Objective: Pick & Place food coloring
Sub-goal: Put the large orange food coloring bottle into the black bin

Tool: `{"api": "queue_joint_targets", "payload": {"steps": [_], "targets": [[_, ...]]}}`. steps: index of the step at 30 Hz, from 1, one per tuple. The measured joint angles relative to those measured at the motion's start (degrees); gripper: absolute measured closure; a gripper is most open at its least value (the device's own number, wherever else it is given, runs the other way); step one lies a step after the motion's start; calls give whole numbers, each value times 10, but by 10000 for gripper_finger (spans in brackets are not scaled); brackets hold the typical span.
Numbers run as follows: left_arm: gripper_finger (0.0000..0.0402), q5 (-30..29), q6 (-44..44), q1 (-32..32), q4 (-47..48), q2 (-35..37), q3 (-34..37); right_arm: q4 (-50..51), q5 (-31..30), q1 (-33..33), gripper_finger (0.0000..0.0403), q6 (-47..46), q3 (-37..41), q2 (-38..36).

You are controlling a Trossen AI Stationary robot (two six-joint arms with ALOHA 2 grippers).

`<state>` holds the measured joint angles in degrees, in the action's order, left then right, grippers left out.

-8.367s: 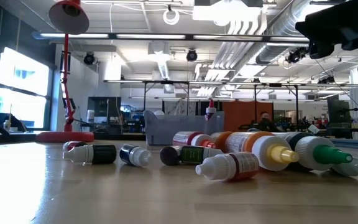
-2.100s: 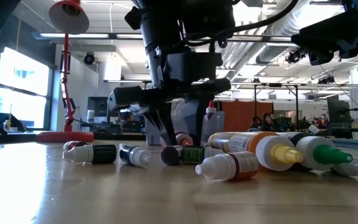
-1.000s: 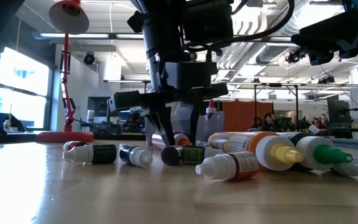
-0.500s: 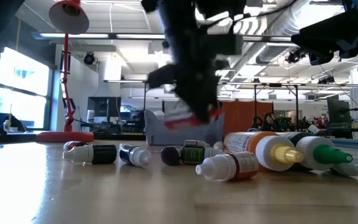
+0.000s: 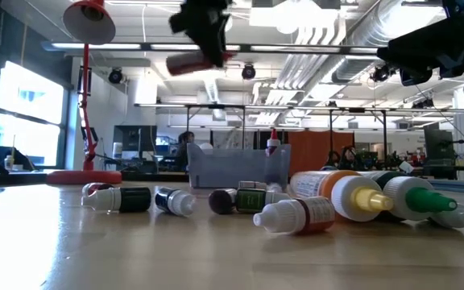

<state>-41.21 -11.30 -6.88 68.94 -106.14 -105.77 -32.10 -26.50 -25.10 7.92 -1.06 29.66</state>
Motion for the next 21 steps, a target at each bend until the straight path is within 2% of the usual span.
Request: {"api": "queue_joint_targets", "payload": {"steps": [6,10,14,19,21], "targets": [[305,-13,73,19,17,74,33,-2,3,0,285,0,0,5],[305,-5,81,40,-44,110,83,2,3,0,285,0,0,6],[305,35,20,63,-219,129,164,-2,3,0,285,0,0,10],[305,163,-78,101,-566,124,286,1,3,0,285,0,0,14],[305,201,-92,117,-717,110,328,-1,3,0,285,-2,0,15]]}}
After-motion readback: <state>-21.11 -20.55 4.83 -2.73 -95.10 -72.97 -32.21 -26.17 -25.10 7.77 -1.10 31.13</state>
